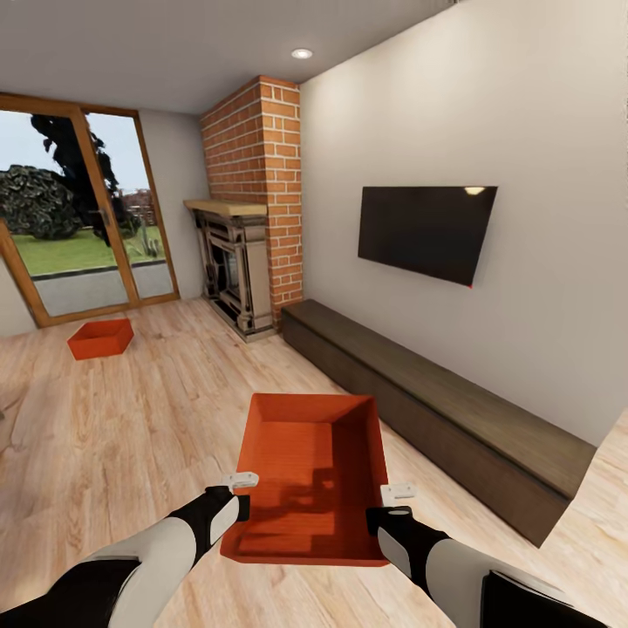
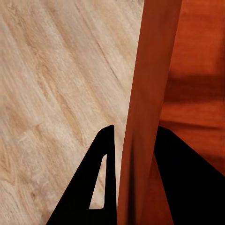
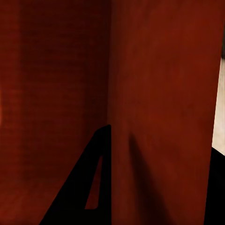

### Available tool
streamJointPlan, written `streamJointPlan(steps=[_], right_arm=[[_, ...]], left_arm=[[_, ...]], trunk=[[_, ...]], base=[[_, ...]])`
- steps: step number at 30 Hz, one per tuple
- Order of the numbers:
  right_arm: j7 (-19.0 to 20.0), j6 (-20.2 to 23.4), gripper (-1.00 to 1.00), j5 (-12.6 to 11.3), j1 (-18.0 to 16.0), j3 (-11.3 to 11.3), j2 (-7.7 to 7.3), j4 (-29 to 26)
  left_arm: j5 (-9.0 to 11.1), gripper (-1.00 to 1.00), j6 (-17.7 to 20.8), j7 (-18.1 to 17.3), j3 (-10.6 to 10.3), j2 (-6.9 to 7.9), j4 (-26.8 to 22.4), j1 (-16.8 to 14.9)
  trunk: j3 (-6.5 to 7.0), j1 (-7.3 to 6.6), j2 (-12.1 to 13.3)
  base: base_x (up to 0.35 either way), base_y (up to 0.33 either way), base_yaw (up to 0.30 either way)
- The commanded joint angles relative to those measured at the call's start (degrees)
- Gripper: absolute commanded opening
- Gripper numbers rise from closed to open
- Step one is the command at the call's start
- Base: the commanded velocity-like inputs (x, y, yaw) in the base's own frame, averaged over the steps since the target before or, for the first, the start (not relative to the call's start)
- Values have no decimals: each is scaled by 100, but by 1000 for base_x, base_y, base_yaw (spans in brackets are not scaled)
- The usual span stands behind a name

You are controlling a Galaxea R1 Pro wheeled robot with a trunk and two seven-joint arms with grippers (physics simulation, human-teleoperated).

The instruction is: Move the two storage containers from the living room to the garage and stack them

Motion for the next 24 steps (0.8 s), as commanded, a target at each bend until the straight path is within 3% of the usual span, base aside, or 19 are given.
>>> streamJointPlan(steps=[1,24], right_arm=[[-56,30,-100,100,-10,-72,-56,-3],[-56,30,-100,100,-4,-72,-65,-3]], left_arm=[[-21,-100,44,46,-148,22,5,1],[-21,-100,44,46,-148,22,5,1]], trunk=[[1,1,-7],[206,1,-7]], base=[[0,0,0],[0,0,0]])
